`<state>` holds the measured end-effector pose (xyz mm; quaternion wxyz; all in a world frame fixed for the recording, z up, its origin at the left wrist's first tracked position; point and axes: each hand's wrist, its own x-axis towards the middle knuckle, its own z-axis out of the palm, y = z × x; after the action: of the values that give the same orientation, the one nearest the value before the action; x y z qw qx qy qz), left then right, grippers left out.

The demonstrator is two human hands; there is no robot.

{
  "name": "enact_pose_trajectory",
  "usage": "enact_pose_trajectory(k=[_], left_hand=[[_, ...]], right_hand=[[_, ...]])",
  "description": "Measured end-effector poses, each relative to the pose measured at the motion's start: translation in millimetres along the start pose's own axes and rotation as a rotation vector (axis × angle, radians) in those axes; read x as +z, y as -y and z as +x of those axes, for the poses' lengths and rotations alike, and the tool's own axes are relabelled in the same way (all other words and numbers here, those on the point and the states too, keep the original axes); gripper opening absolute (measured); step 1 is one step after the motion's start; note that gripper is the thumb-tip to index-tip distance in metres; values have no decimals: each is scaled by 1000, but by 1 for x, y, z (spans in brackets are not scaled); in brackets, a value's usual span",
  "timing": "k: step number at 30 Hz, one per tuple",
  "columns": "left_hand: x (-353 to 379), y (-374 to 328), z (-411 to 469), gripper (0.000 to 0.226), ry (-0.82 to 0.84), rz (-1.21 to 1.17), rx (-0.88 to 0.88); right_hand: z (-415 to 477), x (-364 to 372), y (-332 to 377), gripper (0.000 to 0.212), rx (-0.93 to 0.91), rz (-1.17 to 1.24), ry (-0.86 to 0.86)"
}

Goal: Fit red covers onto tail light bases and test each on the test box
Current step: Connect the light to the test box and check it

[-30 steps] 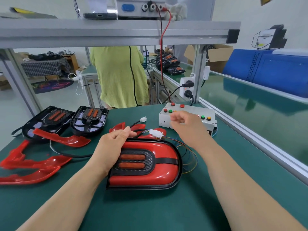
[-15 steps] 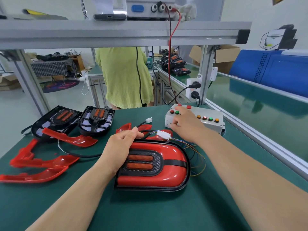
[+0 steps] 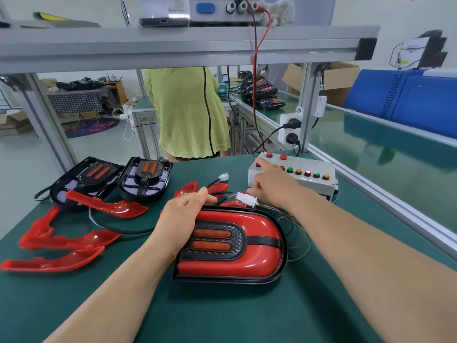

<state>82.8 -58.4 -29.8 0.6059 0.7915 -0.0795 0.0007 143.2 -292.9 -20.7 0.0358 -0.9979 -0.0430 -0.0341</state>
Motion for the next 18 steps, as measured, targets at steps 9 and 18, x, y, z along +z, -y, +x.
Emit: enact_pose_trajectory(k=[9, 18], left_hand=[[1, -1, 0, 37, 6, -11, -5], [-1, -1, 1, 38, 1, 85, 17]], right_hand=[[3, 4, -1, 48, -11, -82, 3], [5, 0, 0, 42, -2, -74, 42]])
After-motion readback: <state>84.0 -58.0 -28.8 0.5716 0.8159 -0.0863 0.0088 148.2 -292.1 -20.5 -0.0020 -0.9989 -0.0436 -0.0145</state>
